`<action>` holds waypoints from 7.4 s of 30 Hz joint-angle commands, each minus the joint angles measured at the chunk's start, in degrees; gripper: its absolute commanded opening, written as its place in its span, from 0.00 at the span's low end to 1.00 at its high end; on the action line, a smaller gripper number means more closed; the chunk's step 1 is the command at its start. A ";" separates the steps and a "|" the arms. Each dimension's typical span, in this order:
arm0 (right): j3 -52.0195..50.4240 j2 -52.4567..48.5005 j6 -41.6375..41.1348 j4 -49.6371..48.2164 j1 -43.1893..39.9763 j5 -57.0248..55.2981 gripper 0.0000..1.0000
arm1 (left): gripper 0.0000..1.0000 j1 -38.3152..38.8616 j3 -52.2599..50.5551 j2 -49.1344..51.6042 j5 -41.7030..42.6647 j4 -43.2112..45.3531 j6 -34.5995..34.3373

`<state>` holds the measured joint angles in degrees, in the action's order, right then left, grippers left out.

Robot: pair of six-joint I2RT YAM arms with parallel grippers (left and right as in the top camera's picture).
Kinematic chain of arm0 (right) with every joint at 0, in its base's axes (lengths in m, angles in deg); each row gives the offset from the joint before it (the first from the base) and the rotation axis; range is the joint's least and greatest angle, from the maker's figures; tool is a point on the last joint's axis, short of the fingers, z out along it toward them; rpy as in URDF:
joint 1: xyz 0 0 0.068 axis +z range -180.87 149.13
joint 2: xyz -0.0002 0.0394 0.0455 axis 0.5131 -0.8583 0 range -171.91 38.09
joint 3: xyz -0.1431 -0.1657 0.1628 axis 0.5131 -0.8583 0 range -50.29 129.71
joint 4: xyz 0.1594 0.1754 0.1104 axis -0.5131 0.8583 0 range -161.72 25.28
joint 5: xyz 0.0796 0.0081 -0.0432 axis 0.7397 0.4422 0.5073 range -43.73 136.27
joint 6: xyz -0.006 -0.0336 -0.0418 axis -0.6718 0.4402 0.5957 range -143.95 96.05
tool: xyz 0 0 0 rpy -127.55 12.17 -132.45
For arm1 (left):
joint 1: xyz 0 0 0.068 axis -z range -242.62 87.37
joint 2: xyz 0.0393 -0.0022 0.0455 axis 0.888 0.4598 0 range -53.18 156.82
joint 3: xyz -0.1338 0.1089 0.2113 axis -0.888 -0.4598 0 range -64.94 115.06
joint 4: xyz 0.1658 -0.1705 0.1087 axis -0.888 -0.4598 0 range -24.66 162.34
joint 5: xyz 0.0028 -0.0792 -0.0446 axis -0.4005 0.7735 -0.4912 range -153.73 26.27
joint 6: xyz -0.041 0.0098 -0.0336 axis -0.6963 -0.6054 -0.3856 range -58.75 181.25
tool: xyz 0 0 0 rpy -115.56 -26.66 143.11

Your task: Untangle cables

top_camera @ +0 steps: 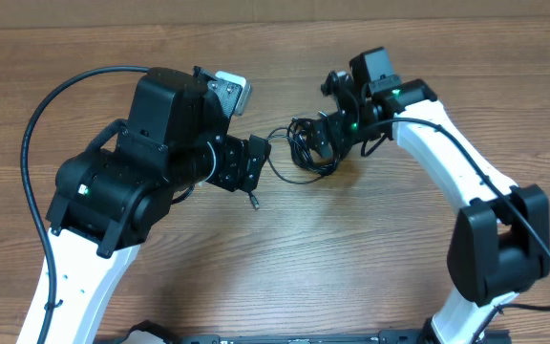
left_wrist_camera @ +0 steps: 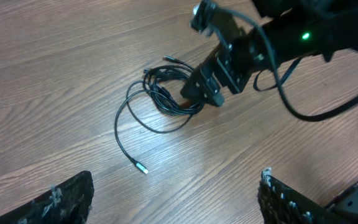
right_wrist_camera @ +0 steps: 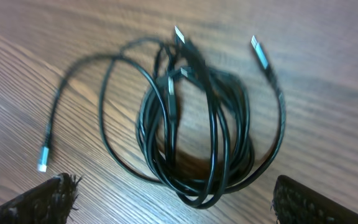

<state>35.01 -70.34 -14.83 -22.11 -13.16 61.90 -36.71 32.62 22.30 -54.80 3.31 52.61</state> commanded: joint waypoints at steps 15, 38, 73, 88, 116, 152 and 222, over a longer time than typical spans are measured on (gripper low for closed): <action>-0.26 -9.66 -2.56 -2.78 -0.17 1.88 0.04 | 0.87 0.37 1.09 -0.61 -2.10 0.02 1.38; 48.43 -6.80 -4.85 25.07 -0.15 2.43 0.04 | 0.88 0.37 1.07 -0.59 -3.13 -1.05 1.36; 70.42 -3.76 -5.66 41.03 -0.02 8.59 0.04 | 0.96 -3.96 -1.05 14.40 3.08 13.51 -33.27; 70.42 -3.76 -5.66 46.62 6.10 7.37 0.04 | 0.85 -5.73 -1.05 14.40 7.61 13.09 -41.70; 70.40 -3.76 -5.68 47.41 6.45 17.51 0.04 | 0.73 -5.60 -1.05 14.43 8.76 14.45 -40.63; 70.40 -3.76 -6.10 47.41 9.97 21.73 0.04 | 0.55 -3.58 -1.05 14.43 30.97 24.06 -15.32; 70.40 -3.76 -7.65 47.43 2.29 40.28 0.04 | 0.04 -3.76 -1.07 15.17 2.03 18.51 0.92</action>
<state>103.95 -75.32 -22.48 25.54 -10.38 100.07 -40.47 31.75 37.06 -51.19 21.73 52.74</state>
